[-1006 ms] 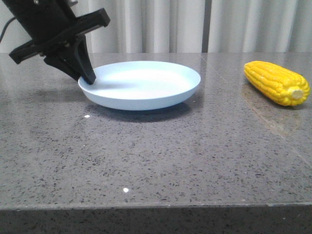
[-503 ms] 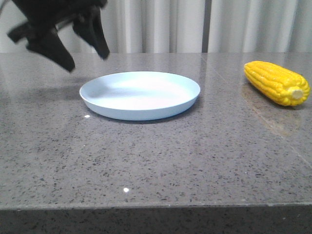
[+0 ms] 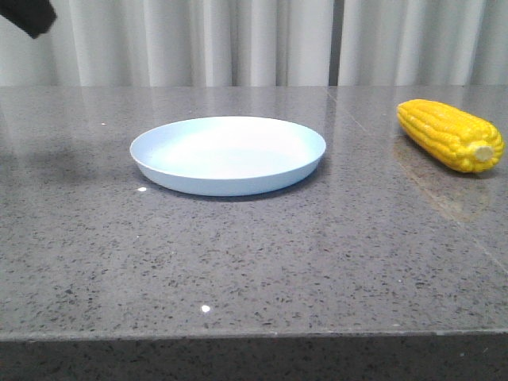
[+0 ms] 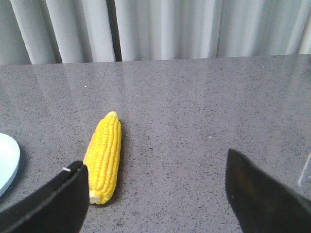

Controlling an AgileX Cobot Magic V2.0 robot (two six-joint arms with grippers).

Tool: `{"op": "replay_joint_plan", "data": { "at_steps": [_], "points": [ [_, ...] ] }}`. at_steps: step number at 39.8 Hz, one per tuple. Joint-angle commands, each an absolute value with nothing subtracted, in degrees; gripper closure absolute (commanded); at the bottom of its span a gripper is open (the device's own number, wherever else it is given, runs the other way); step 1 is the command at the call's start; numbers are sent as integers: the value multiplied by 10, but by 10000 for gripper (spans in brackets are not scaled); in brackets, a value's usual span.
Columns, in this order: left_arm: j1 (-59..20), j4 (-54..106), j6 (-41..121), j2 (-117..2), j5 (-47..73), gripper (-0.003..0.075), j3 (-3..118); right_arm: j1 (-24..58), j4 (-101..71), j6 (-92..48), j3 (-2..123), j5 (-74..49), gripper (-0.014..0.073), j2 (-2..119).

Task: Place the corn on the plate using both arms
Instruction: 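Lift the left gripper away from the plate, then move the right gripper down over the yellow corn cob and grasp it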

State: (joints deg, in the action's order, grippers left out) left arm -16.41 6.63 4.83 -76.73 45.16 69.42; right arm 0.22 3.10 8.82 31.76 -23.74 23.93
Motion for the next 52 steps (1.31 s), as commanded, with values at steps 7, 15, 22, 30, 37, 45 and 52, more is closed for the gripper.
{"op": "replay_joint_plan", "data": {
  "at_steps": [7,15,22,30,37,45,52],
  "points": [
    [-163,-50,-35,-625,363,741,602,0,40,82,337,-193,-7,247],
    [-163,-50,-35,-469,235,741,471,0,40,82,337,-193,-7,247],
    [-163,-57,-34,-324,197,741,364,0,40,82,337,-193,-7,247],
    [-163,-57,-34,-162,191,741,286,0,40,82,337,-193,-7,247],
    [-163,-57,-34,-51,190,741,246,0,40,82,337,-192,-7,247],
    [-163,-57,-34,-6,191,741,226,0,30,82,337,-191,-7,250],
    [-163,-57,-34,-6,190,741,225,2,29,82,391,-252,-7,344]
  ]
}}
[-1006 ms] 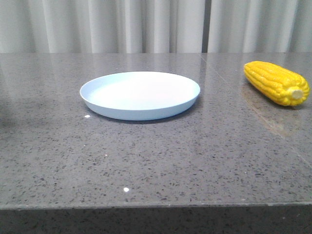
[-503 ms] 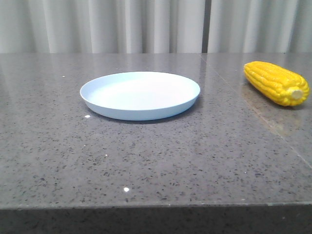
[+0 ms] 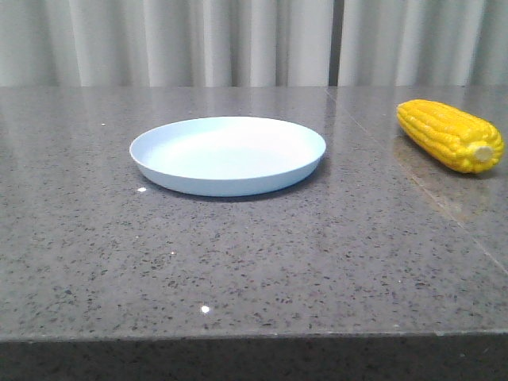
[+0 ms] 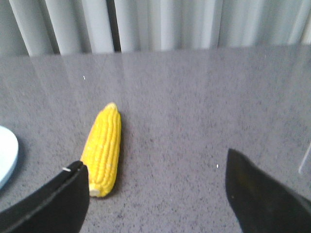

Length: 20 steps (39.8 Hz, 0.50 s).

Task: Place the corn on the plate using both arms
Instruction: 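Move the right gripper down over the yellow corn cob and grasp it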

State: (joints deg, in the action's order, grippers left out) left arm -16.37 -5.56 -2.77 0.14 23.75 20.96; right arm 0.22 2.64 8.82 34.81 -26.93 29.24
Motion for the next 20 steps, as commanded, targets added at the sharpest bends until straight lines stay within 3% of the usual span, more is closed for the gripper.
{"op": "replay_joint_plan", "data": {
  "at_steps": [1,20],
  "points": [
    [-163,-57,-34,-6,190,741,225,3,29,82,401,-261,-7,362],
    [-163,-57,-34,-6,190,741,225,76,-56,82,662,-423,-7,774]
  ]
}}
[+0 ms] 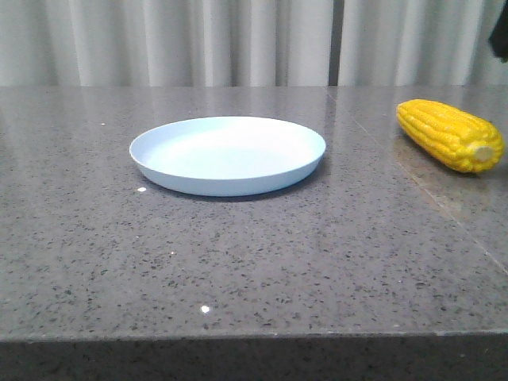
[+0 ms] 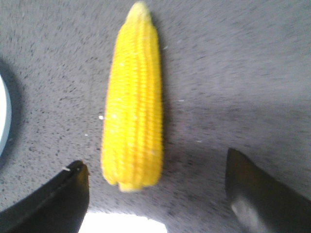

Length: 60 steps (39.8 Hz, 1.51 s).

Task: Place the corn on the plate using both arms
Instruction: 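Move the right gripper down over the yellow corn cob and grasp it, then lift the corn with the right gripper and carry it over the plate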

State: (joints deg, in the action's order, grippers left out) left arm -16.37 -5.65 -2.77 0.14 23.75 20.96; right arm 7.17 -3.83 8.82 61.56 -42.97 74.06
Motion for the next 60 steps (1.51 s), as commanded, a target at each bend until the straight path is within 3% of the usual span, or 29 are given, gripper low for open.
{"op": "replay_joint_plan", "data": {
  "at_steps": [1,13,21,27,38,60],
  "points": [
    [-163,-57,-34,-6,190,741,225,76,-64,82,671,-427,-7,787],
    [-163,-57,-34,-6,190,741,225,76,-78,82,743,-435,19,917],
    [-163,-57,-34,-6,190,741,225,76,-78,82,749,-435,328,921],
    [-163,-57,-34,-6,190,741,225,76,-78,82,756,-435,449,920],
    [-163,-57,-34,-6,190,741,225,112,-78,88,825,-496,441,890],
    [-163,-57,-34,-6,190,741,225,365,31,304,986,-555,444,995]
  ]
}}
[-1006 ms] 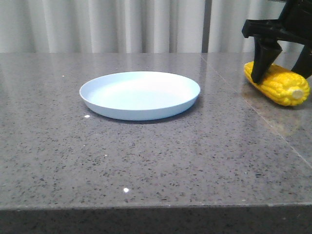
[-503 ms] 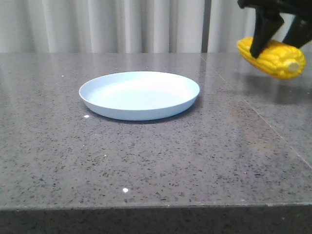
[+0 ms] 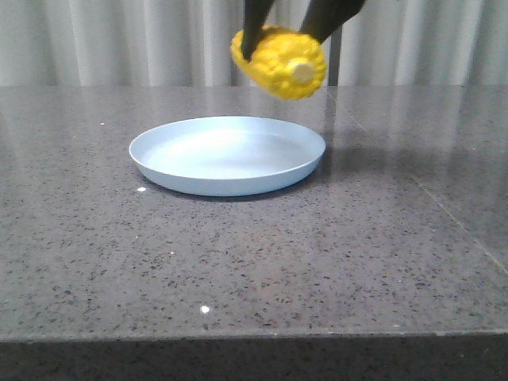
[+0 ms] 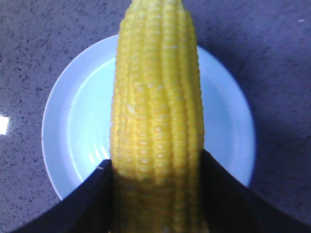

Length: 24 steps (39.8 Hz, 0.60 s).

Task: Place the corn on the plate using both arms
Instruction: 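Lift the corn with the right gripper and carry it over the plate, then lower the corn onto the plate and open the right gripper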

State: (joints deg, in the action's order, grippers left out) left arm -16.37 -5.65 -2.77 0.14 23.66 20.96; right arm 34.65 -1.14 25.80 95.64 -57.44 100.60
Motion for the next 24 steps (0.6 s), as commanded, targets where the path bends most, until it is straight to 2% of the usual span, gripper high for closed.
{"op": "replay_joint_plan", "data": {
  "at_steps": [1,9,20,24],
  "points": [
    [-163,-57,-34,-6,190,741,225,371,39,318,989,-555,444,1001],
    [-163,-57,-34,-6,190,741,225,383,72,405,990,-539,444,1032],
    [-163,-57,-34,-6,190,741,225,383,63,410,990,-531,439,1067],
    [-163,-57,-34,-6,190,741,225,383,62,410,990,-535,365,1068]
  ]
}}
